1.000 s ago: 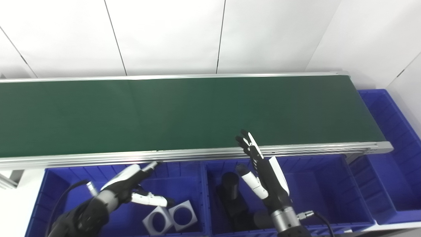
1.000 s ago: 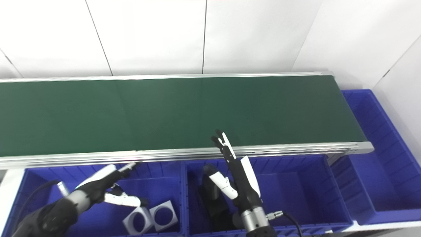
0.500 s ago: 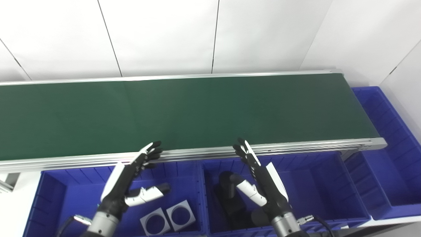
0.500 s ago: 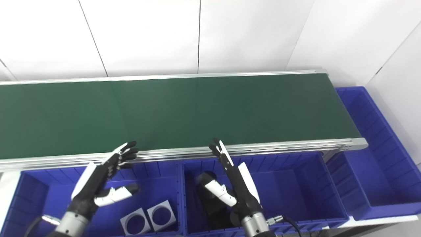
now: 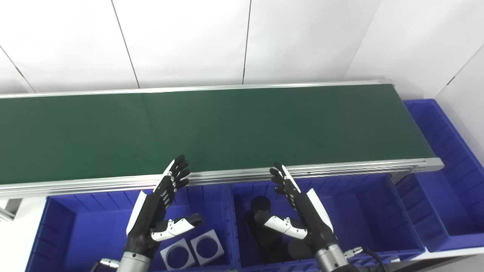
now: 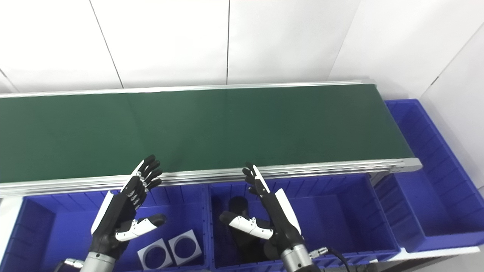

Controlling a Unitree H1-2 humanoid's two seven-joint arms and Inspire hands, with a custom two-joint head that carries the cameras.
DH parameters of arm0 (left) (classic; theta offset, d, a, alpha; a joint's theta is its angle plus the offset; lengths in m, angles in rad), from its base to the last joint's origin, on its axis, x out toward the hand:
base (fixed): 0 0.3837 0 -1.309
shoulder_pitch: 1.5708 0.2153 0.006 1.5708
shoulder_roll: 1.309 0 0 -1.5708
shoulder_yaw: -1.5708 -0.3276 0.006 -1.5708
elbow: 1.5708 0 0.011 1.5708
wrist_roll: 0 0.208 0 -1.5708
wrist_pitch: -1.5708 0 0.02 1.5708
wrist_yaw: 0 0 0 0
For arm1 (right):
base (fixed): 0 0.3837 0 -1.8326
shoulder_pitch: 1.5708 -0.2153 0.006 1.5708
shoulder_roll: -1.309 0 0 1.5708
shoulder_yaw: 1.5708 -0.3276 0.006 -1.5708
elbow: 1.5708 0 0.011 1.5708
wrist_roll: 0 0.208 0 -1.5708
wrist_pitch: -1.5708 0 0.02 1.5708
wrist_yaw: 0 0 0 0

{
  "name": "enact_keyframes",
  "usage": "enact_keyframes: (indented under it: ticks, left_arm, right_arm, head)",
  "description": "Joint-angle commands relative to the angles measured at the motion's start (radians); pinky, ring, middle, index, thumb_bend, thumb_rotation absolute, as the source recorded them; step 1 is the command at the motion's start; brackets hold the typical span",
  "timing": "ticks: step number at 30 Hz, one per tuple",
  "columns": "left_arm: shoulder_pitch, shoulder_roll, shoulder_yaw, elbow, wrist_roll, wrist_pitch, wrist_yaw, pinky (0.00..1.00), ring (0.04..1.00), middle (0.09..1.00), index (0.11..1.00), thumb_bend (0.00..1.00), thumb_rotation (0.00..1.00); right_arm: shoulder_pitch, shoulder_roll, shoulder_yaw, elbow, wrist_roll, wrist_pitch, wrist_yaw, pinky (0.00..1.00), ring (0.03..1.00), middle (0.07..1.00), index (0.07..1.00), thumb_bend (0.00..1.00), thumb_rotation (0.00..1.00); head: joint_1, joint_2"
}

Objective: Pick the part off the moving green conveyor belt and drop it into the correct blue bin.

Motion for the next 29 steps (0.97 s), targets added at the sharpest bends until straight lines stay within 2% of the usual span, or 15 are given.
enact_keyframes:
  ticks: [1,11,14,17,23,26,29]
  left_arm:
    - [0.005,0.000,-0.005,-0.043,-0.005,-0.025,0.012,0.90,0.923,0.951,0.955,0.87,0.48]
    - [0.013,0.013,-0.018,-0.034,0.008,-0.015,0.005,0.88,0.929,0.950,0.953,0.87,0.47]
    - [0.008,0.024,-0.028,-0.020,0.025,-0.012,0.000,0.88,0.932,0.949,0.955,0.88,0.47]
    - [0.002,0.036,-0.038,-0.003,0.056,-0.020,0.003,0.89,0.933,0.960,0.961,0.87,0.53]
    - [-0.013,0.045,-0.049,0.033,0.080,-0.042,0.010,0.89,0.943,0.973,0.952,0.82,0.63]
    - [-0.015,0.045,-0.048,0.043,0.076,-0.042,0.012,0.90,0.946,0.971,0.947,0.81,0.71]
    - [-0.015,0.043,-0.045,0.044,0.068,-0.046,0.014,0.90,0.943,0.968,0.941,0.80,0.73]
  right_arm:
    - [-0.006,-0.003,0.000,-0.007,0.015,-0.055,-0.004,0.90,0.936,0.953,1.000,0.82,0.61]
    - [-0.007,-0.007,0.006,0.017,0.015,-0.085,-0.018,0.87,0.925,0.947,1.000,0.82,0.62]
    - [-0.004,-0.010,0.006,0.021,0.019,-0.093,-0.019,0.87,0.931,0.946,1.000,0.81,0.66]
    - [-0.003,-0.012,0.003,0.026,0.024,-0.093,-0.017,0.90,0.936,0.946,1.000,0.80,0.77]
    - [-0.007,-0.016,0.000,0.044,0.041,-0.086,-0.013,0.92,0.939,0.945,1.000,0.76,0.90]
    - [-0.010,-0.015,0.000,0.054,0.049,-0.096,-0.016,0.92,0.930,0.939,0.997,0.72,0.94]
    - [-0.011,-0.012,0.000,0.055,0.052,-0.093,-0.019,0.91,0.926,0.937,0.995,0.73,0.95]
  head:
    - [0.001,0.001]
    - [0.008,-0.013]
    - [0.027,-0.016]
    - [0.041,-0.025]
    - [0.042,-0.026]
    - [0.041,-0.032]
    - [0.031,-0.023]
